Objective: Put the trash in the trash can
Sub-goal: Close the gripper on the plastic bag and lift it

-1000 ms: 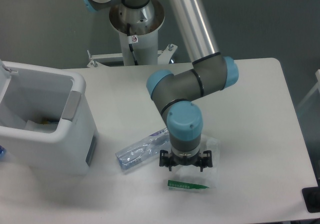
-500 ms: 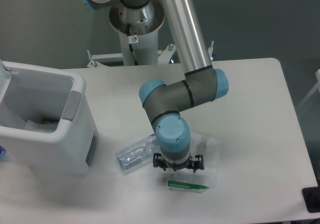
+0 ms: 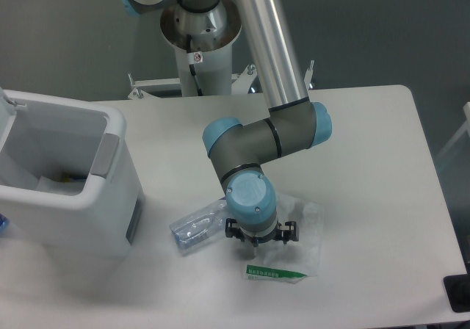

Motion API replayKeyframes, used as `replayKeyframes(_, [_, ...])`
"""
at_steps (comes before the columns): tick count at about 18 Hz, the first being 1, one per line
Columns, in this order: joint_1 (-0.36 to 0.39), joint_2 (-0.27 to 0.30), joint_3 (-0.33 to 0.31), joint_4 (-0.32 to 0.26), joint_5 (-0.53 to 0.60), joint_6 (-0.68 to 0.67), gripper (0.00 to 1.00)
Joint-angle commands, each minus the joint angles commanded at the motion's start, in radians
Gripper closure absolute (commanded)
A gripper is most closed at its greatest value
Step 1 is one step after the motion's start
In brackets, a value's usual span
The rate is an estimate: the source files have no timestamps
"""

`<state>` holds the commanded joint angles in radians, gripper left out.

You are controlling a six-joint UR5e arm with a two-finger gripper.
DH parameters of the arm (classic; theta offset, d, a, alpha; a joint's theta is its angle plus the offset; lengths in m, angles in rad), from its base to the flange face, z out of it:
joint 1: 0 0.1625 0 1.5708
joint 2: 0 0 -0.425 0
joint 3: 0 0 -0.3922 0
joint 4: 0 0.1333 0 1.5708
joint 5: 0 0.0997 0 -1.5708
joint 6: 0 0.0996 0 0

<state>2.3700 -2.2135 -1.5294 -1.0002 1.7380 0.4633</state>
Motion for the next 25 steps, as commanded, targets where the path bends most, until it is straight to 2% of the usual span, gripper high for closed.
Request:
replayKeyframes(5, [-0.002, -0.002, -0.003, 0.000, 0.035, -0.003, 0.00])
replayKeyframes(8, [-0.002, 0.002, -0.002, -0.002, 0.031, -0.002, 0.13])
replayKeyframes(9, [-0.002, 0.006, -0.003, -0.006, 0.028, 0.000, 0.22])
replayKeyframes(10, [-0.002, 0.011, -0.003, -0.014, 0.026, -0.002, 0.48])
replayKeyframes(11, [-0.002, 0.012, -0.002, -0.017, 0.026, -0.003, 0.70])
replayKeyframes(12, [-0.002, 0.014, 0.000, -0.015, 0.026, -0.002, 0.87])
replayKeyframes(13, [-0.002, 0.012, 0.003, -0.015, 0.029, -0.002, 0.99])
replayKeyframes(25, [0.003, 0.026, 0.028, -0.008, 0.023, -0.003, 1.00])
